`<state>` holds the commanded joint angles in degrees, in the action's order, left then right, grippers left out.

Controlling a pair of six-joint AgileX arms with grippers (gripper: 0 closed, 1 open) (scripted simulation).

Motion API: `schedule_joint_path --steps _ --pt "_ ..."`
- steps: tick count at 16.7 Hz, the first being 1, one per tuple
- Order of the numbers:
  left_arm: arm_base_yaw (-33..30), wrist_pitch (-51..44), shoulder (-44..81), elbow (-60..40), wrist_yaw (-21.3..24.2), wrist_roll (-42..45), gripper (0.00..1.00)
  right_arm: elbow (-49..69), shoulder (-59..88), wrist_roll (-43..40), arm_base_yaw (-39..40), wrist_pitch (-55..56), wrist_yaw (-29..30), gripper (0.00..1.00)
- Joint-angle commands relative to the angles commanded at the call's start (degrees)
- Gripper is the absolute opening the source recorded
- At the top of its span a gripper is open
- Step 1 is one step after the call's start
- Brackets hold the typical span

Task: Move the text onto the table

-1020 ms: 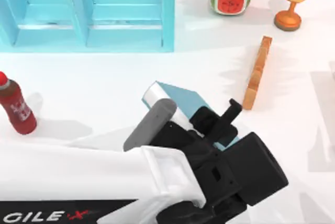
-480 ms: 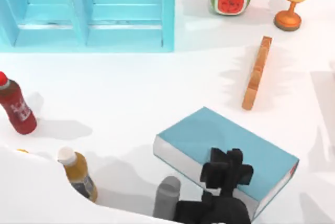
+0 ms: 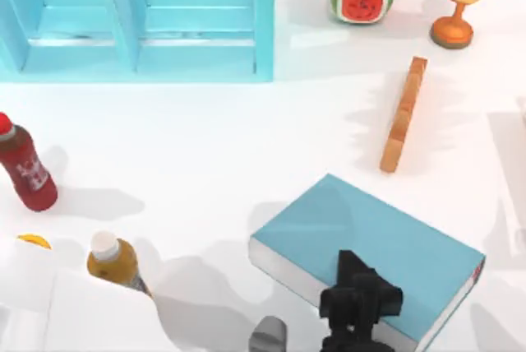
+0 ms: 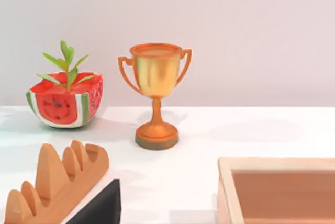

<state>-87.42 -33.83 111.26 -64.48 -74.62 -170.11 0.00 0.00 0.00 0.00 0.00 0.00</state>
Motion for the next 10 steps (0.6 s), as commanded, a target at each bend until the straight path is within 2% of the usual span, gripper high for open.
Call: schedule_joint_path --steps 10 --pt "-0.53 -2.42 0.31 -0.55 -0.03 -2.2 0.0 0.0 0.0 0.0 0.0 0.0 0.0 1.0"
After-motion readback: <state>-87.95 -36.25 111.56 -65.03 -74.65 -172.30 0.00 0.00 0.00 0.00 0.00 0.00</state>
